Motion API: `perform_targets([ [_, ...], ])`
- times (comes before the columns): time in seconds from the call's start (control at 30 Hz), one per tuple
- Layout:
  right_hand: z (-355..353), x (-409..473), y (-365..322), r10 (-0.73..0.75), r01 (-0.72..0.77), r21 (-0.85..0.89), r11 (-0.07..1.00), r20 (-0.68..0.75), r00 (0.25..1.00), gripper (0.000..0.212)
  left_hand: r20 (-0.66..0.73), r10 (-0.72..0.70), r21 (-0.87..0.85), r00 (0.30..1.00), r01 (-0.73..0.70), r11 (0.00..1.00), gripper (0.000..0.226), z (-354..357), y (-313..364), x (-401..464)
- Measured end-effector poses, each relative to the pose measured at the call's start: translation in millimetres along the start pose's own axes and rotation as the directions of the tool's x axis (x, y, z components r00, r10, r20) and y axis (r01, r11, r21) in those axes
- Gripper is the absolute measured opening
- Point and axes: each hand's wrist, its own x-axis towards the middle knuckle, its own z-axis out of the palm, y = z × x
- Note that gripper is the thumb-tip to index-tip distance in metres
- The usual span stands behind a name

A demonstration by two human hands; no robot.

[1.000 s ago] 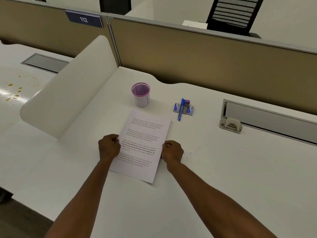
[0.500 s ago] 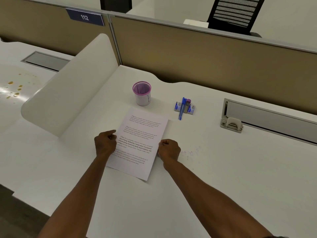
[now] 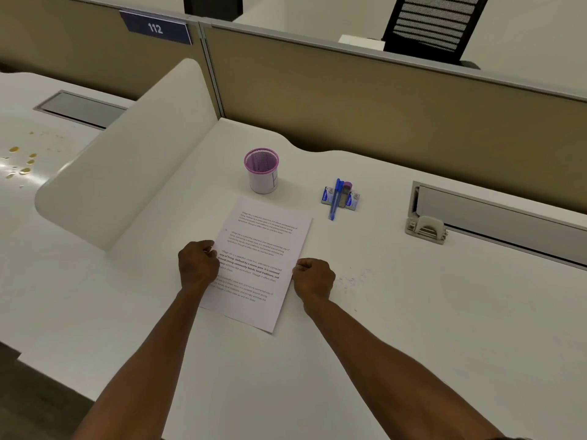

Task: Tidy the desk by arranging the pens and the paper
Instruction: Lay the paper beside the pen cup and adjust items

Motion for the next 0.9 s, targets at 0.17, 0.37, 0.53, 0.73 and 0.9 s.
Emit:
perform_targets([
  [0.17,-2,0,3,-0.048,0.049,-0.023,0.999,0.020,0.999,0.016,0.002,-0.022,0.011,1.000,0.022,1.000,0.030,3,1,-1],
  [0.37,-23,3,10,-0.047,0.040,0.139,0.990,0.047,0.998,0.018,-0.075,0.023,0.015,0.997,-0.022,1.000,0.041,4,12,-16],
  [0.53,-74,16,25,-0.212,0.220,0.051,0.974,-0.123,0.969,0.017,-0.092,0.223,-0.063,0.970,-0.229,0.971,0.036,19,44,-55],
  [0.73,-140,49,59,-0.423,0.346,-0.383,0.857,-0.138,0.895,0.034,0.086,0.506,-0.220,0.858,-0.479,0.850,0.033,65,81,-139],
  [0.9,-150,59,76,-0.372,0.329,-0.634,0.700,0.069,0.926,0.042,0.246,0.559,-0.161,0.792,-0.535,0.829,0.041,102,94,-179],
])
